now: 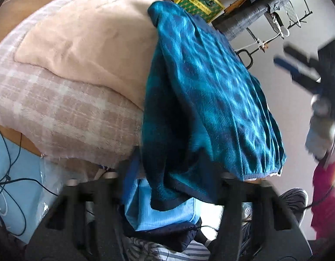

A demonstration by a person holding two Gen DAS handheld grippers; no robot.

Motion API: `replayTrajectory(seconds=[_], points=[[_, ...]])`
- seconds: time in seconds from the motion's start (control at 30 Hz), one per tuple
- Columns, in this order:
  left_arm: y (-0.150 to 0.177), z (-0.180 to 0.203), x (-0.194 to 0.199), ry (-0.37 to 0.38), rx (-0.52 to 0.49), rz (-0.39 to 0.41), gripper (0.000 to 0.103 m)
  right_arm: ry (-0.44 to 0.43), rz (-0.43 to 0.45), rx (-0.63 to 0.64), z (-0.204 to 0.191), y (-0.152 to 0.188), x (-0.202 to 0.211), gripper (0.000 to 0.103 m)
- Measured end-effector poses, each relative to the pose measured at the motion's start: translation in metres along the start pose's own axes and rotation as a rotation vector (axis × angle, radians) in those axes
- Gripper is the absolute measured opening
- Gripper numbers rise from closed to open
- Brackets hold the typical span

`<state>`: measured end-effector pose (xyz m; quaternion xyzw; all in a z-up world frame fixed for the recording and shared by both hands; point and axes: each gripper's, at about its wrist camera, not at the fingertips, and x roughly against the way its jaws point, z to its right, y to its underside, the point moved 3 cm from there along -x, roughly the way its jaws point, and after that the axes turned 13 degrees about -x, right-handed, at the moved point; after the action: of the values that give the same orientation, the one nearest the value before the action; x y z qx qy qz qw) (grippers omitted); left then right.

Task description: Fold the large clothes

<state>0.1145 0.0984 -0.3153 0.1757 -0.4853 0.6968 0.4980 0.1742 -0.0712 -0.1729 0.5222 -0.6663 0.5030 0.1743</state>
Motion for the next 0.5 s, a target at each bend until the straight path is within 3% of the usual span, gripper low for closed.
replayTrajectory(seconds=[0.03,0.1,0.2,0.3,0.5], points=[[0.002,0.003,-0.002,-0.011,-0.026,-0.01,0.008,0.0,-0.003,-0.001,-0.003,-0.008,-0.005,0.05],[0.004,0.009,0.003,-0.005,-0.05,-0.001,0.006,0.003,-0.014,0.0,-0.006,-0.017,-0.016,0.05],[0.008,0.005,0.034,0.077,0.009,0.088,0.006,0.027,-0.052,0.013,-0.009,-0.033,-0.041,0.05],[0.014,-0.003,0.035,0.096,0.057,0.084,0.006,0.074,-0.102,0.01,-0.004,-0.045,-0.072,0.05],[0.008,0.018,0.031,0.086,-0.04,0.094,0.005,0.152,-0.13,0.021,-0.02,-0.098,-0.123,0.05]])
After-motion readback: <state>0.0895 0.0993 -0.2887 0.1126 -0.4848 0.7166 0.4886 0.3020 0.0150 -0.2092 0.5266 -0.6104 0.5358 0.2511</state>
